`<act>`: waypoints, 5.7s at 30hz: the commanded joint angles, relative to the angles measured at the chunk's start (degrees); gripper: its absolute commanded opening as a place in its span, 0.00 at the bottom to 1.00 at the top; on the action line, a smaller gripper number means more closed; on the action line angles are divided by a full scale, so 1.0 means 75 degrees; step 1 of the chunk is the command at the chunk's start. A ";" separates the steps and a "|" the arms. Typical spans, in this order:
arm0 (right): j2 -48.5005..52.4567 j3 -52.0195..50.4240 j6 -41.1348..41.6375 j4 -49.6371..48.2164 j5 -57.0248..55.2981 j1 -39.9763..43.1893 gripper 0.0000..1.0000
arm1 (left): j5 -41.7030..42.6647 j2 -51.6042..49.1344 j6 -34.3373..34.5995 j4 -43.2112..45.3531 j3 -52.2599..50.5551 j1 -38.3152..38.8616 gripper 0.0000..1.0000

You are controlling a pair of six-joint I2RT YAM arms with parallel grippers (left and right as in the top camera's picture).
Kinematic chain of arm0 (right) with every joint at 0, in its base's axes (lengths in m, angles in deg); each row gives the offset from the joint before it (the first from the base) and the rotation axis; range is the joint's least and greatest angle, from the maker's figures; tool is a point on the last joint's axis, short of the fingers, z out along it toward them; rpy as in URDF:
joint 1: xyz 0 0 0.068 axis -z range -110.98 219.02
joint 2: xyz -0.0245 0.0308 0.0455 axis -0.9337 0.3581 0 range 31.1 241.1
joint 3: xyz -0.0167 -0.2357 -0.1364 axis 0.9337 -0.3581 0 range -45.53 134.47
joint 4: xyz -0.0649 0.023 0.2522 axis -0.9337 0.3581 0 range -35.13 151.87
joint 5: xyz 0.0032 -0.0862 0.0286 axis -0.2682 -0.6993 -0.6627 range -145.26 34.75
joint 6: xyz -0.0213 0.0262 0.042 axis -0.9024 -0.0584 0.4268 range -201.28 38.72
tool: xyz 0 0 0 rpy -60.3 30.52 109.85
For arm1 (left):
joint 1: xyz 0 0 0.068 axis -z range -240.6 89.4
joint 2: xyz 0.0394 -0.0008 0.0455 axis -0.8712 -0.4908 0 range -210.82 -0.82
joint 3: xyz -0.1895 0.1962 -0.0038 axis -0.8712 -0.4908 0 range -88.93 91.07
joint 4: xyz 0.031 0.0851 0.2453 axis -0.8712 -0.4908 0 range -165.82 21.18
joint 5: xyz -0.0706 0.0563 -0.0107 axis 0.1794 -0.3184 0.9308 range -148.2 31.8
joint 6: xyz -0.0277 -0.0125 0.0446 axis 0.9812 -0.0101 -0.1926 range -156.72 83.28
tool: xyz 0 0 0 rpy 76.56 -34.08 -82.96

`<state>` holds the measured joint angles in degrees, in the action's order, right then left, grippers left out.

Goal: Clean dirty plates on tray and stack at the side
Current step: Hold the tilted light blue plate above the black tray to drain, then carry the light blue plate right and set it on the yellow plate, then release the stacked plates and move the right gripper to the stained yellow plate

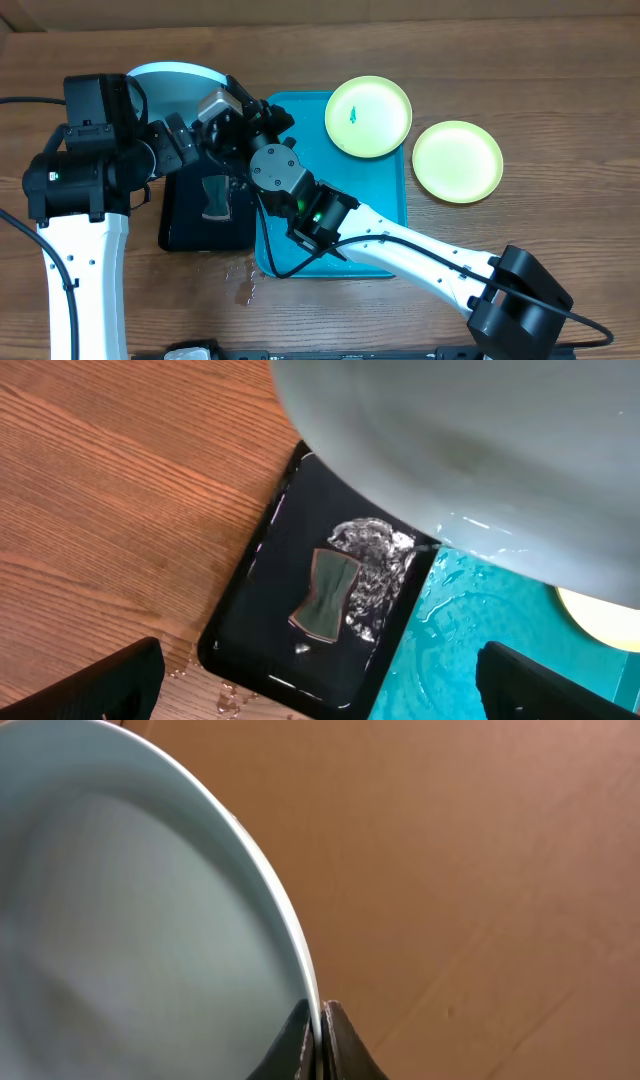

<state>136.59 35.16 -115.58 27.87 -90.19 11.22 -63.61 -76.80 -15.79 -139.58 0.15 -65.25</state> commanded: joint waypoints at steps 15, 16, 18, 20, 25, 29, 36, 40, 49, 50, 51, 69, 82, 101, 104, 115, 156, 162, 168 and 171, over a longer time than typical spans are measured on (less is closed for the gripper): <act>-0.0111 0.0216 -0.0376 -0.0729 0.0061 0.0015 0.04 | -0.0093 -0.0017 0.0067 0.0009 0.0026 -0.0035 1.00; -0.0111 0.0216 -0.0373 -0.0810 0.0064 0.0015 0.04 | -0.0093 -0.0017 0.0070 0.0012 0.0026 -0.0035 1.00; -0.0111 0.0216 0.0082 -0.0839 0.0064 0.0015 0.04 | -0.0093 -0.0017 0.0067 0.0012 0.0026 -0.0035 1.00; -0.0111 0.0216 0.0807 -0.0627 0.0163 0.0015 0.04 | -0.0093 -0.0017 0.0067 0.0012 0.0026 -0.0035 1.00; -0.0111 0.0216 0.0702 -0.0822 -0.0629 0.0058 0.04 | -0.0093 -0.0017 0.0067 0.0012 0.0026 -0.0035 1.00; -0.0111 0.0216 0.1629 -0.0542 -0.0297 0.0117 0.04 | -0.0093 -0.0017 0.0067 0.0012 0.0026 -0.0035 1.00; -0.0111 0.0213 0.1495 -0.0440 -0.0851 0.0105 0.04 | -0.0093 -0.0017 0.0067 0.0012 0.0026 -0.0035 1.00; -0.0111 0.0207 0.2471 0.0076 -0.0501 0.0117 0.04 | -0.0093 -0.0017 0.0067 0.0012 0.0026 -0.0035 1.00; -0.0111 0.0204 0.7073 0.2984 -0.0487 0.0460 0.04 | -0.0093 -0.0017 0.0067 0.0012 0.0026 -0.0035 1.00; -0.0111 0.0192 0.7796 0.3485 -0.0236 0.0548 0.04 | -0.0093 -0.0017 0.0067 0.0009 0.0026 -0.0035 1.00; -0.0111 0.0181 0.8309 0.3873 0.0035 0.0621 0.04 | -0.0093 -0.0017 0.0067 0.0009 0.0026 -0.0035 1.00; -0.0968 0.0122 1.0803 0.7781 0.3150 0.3171 0.04 | -0.0093 -0.0017 0.0067 0.0009 0.0026 -0.0035 1.00; -0.1163 0.0122 1.1651 1.0672 0.3821 0.6790 0.04 | -0.0093 -0.0017 0.0067 0.0009 0.0026 -0.0035 1.00; -0.1090 -0.0277 1.1983 1.2065 0.3736 0.8617 0.04 | -0.0093 -0.0017 0.0067 0.0009 0.0026 -0.0035 1.00; -0.1090 -0.0600 1.1989 1.2015 0.3736 0.8615 0.04 | -0.0093 -0.0017 0.0067 0.0012 0.0026 -0.0035 1.00; -0.1084 -0.1851 1.2208 1.1234 0.4345 0.8606 0.04 | -0.0093 -0.0017 0.0067 0.0009 0.0026 -0.0035 1.00; -0.1084 -0.2366 0.9964 0.9920 0.4266 0.6863 0.75 | -0.0093 -0.0017 0.0067 0.0012 0.0026 -0.0035 1.00; -0.1084 -0.2366 0.9285 0.9192 0.4266 0.6458 0.59 | -0.0093 -0.0017 0.0070 0.0009 0.0026 -0.0035 1.00; -0.1084 -0.2366 0.8682 0.8207 0.4342 0.6394 0.54 | -0.0093 -0.0017 0.0070 0.0009 0.0026 -0.0035 1.00; -0.1084 -0.2363 0.8684 0.8029 0.4596 0.6394 0.60 | -0.0093 -0.0017 0.0067 0.0009 0.0026 -0.0035 1.00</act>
<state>129.14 17.56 -48.59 88.96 -57.17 59.37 -63.61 -76.80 -15.82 -139.56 0.15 -65.25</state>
